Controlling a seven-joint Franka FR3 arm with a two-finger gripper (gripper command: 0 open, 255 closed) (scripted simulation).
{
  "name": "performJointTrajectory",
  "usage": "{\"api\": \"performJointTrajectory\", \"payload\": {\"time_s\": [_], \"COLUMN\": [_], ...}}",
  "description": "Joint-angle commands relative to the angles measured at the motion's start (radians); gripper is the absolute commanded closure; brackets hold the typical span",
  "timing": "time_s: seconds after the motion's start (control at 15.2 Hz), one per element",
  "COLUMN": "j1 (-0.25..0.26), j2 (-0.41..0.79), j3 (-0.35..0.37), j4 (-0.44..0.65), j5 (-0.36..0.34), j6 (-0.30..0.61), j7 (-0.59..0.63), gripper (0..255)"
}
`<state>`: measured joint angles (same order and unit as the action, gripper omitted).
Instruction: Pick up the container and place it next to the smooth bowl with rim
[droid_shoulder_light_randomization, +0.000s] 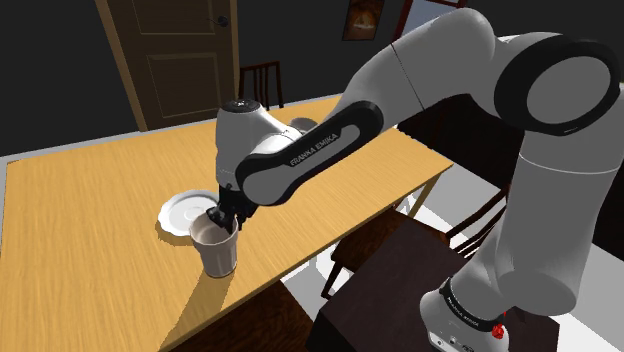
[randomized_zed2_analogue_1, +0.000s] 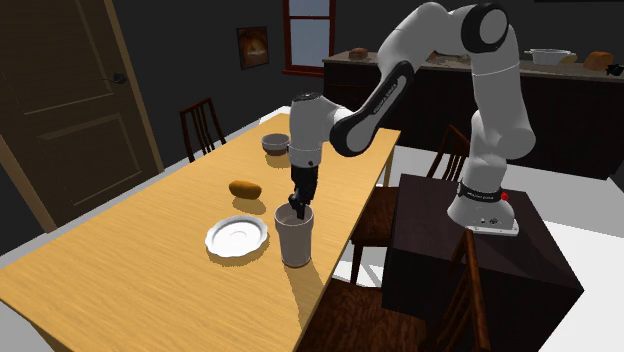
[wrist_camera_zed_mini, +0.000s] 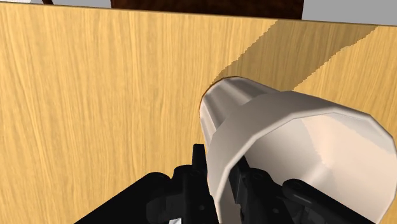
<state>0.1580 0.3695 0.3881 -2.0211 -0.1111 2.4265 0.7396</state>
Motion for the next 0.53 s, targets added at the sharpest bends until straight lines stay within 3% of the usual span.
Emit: {"api": "performJointTrajectory", "payload": {"time_s": [0.0,0.46], "j1": [-0.003,-0.016], "j2": [-0.018,-0.077], "j3": [0.005,0.021], "j4": [0.005,0.028], "j5": [0.009,0.040], "j6": [-0.021,-0.099], "j7": [-0.004,-0.021], "gripper": [255,255]}}
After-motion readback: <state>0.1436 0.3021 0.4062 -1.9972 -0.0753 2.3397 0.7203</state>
